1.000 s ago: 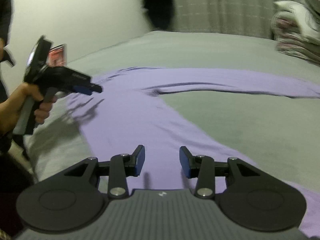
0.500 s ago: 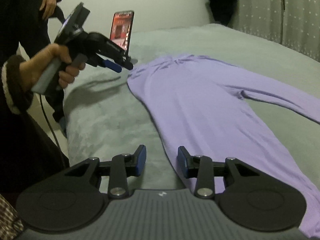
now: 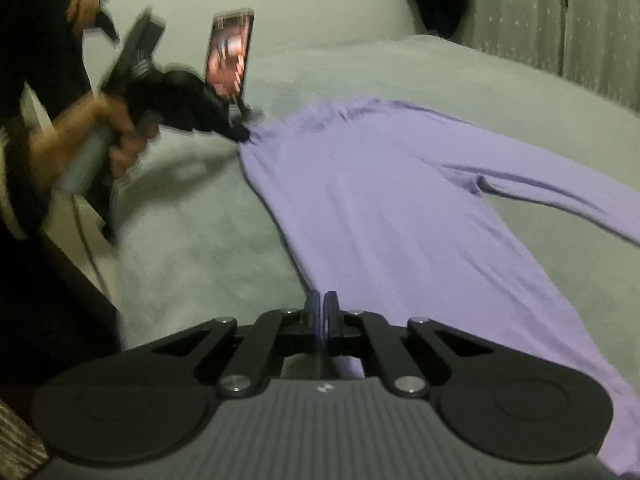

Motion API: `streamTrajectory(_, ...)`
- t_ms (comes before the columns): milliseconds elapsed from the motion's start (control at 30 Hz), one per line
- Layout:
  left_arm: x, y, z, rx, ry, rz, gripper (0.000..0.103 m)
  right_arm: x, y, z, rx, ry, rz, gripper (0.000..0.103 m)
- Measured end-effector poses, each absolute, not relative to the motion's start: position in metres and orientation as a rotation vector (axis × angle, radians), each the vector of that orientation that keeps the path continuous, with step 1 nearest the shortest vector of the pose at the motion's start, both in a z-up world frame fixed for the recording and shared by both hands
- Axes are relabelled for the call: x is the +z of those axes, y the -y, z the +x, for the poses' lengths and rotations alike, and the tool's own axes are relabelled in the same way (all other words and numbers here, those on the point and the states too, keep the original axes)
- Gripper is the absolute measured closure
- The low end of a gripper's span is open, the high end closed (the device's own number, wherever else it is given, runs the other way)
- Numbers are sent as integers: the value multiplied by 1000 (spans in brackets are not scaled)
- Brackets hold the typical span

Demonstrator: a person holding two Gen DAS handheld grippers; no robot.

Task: Fold clothes

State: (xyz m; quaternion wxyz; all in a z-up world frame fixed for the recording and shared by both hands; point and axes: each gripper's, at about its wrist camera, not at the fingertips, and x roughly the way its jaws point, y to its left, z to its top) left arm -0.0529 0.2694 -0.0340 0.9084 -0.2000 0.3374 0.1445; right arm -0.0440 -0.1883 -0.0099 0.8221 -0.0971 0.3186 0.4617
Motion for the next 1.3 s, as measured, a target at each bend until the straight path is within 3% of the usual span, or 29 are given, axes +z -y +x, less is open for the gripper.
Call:
streamTrajectory(133,-38,-270,-50,315,-774,-367,103,-7,197,-37,1022,-717,-126,102)
streamTrajectory(267,-46,-255,-42,312,-818,-246,101,-28,184,-40,1000,-759,-244,100)
streamTrajectory(333,-42,-245,-41,312,-808,-167,96,-25,182,-43,996,-746,-268,95)
streamTrajectory(367,-40,-242,-42,317,-797,-146,95,-22,183,-43,994,-749,-256,87)
streamTrajectory(467,-30,-240,-44,344,-739,-118,83,-15,189,-41,973,-731,-237,87)
streamTrajectory(500,-26,-239,-46,352,-709,-110,74,-13,192,-40,958,-719,-223,86)
streamTrajectory(533,-22,-236,-48,350,-676,-97,68,-12,195,-39,943,-706,-209,83)
streamTrajectory(600,-16,-227,-52,323,-610,-66,64,-9,202,-38,912,-680,-183,62)
streamTrajectory(700,-18,-211,-53,205,-598,-34,58,-12,208,-38,847,-650,-191,61)
streamTrajectory(900,-50,-185,-40,116,-754,58,57,-23,239,-43,754,-678,-245,61)
streamTrajectory(1300,-45,-127,-54,3,-678,192,54,-23,353,-73,525,-691,-199,57)
